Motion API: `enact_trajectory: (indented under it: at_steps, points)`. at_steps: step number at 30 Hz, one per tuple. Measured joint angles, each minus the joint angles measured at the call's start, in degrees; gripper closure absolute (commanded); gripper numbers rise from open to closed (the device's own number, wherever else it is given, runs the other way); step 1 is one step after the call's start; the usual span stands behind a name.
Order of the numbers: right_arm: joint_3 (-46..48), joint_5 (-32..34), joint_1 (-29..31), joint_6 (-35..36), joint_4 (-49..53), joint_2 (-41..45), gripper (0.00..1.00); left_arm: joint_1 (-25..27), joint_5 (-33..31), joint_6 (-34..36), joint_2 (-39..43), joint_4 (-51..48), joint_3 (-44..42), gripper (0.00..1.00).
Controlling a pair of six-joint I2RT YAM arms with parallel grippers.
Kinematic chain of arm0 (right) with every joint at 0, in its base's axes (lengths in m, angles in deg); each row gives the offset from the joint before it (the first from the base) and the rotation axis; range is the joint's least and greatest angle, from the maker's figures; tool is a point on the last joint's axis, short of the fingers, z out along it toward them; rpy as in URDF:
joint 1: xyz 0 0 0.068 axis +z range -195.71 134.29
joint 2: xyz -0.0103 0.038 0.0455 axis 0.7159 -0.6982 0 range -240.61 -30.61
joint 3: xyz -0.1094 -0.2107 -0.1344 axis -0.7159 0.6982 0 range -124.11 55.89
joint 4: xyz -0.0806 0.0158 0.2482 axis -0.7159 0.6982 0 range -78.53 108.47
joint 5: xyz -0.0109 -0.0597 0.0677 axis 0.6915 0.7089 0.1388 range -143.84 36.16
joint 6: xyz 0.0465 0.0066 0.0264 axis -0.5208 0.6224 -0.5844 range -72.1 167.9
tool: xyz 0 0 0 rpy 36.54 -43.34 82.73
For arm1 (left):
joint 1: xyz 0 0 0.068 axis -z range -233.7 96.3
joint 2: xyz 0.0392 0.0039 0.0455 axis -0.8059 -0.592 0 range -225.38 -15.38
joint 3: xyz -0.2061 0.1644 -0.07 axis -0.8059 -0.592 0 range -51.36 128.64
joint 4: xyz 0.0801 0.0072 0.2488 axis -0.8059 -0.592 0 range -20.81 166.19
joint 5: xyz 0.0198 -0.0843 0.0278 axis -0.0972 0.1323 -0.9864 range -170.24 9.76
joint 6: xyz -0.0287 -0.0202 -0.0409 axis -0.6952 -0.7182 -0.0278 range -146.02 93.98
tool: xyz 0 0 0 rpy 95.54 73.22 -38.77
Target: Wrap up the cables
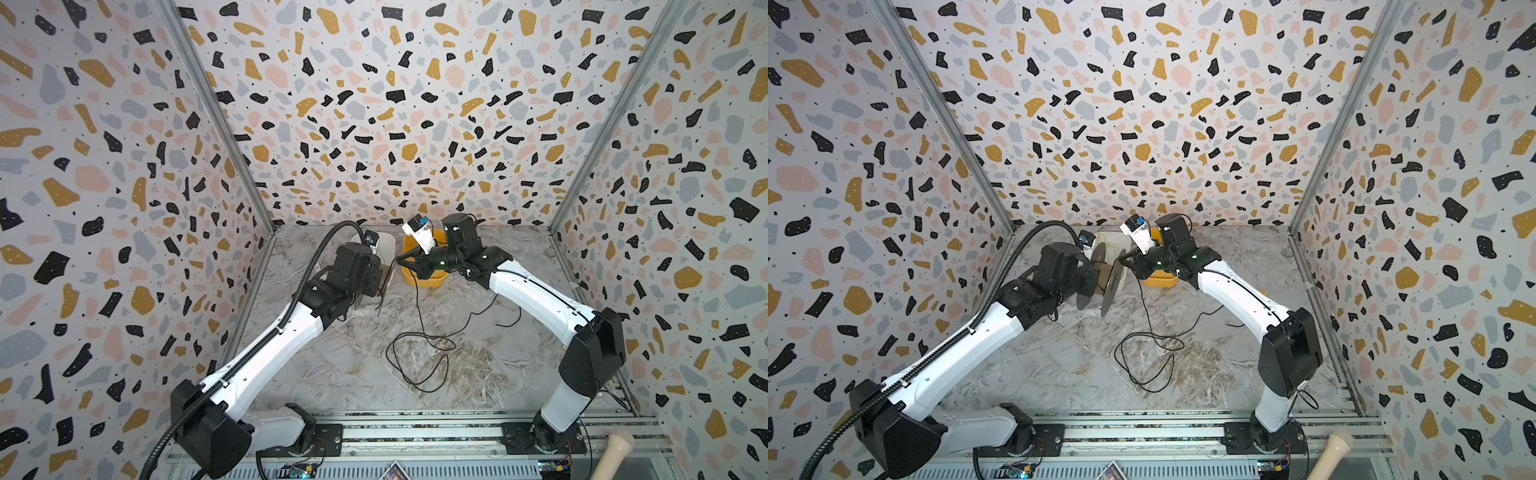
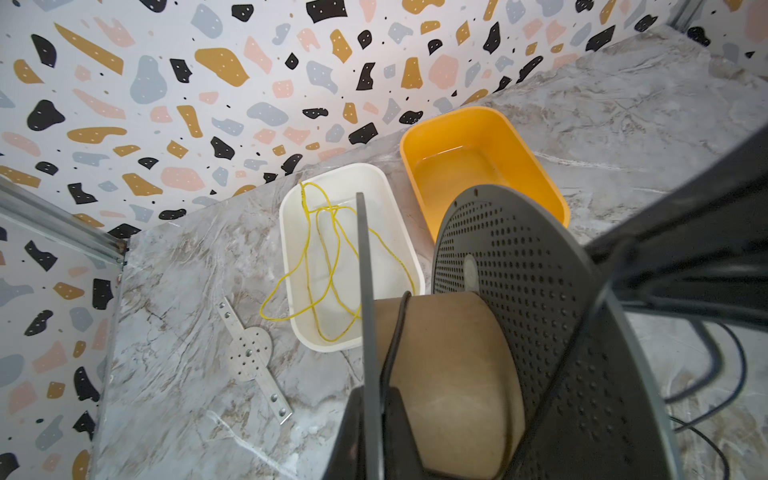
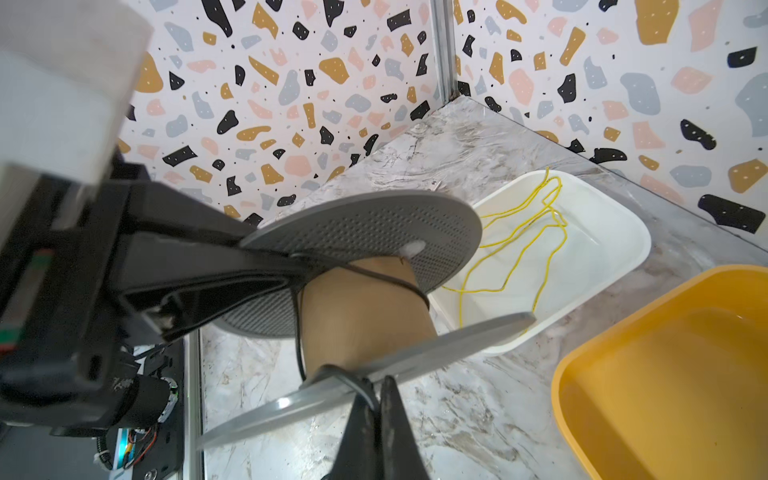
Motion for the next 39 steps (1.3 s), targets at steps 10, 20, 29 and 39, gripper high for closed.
enact_trajectory:
  at_steps: [10, 20, 29, 39]
  points:
    - [-1.20, -2.99, -0.90, 0.20, -0.02, -2.23, 0.99, -0.02, -0.39, 1.66, 1.22, 0.72, -1.03, 1.00]
    - [2.25, -9.73, -2.95, 0.63, -4.81, -2.29, 0.96, 0.00, 0.44, 1.70, 1.27, 0.28, -1.01, 1.00]
    - [2.51, -8.48, -3.02, 2.82, -5.97, -2.29, 0.93, 0.09, 0.00, 2.54, 1.27, 1.05, -1.01, 1.00]
    - [1.68, 4.94, -8.13, 3.39, -8.57, -8.07, 0.91, 0.42, 1.40, 3.17, 1.64, 0.87, -0.98, 1.00]
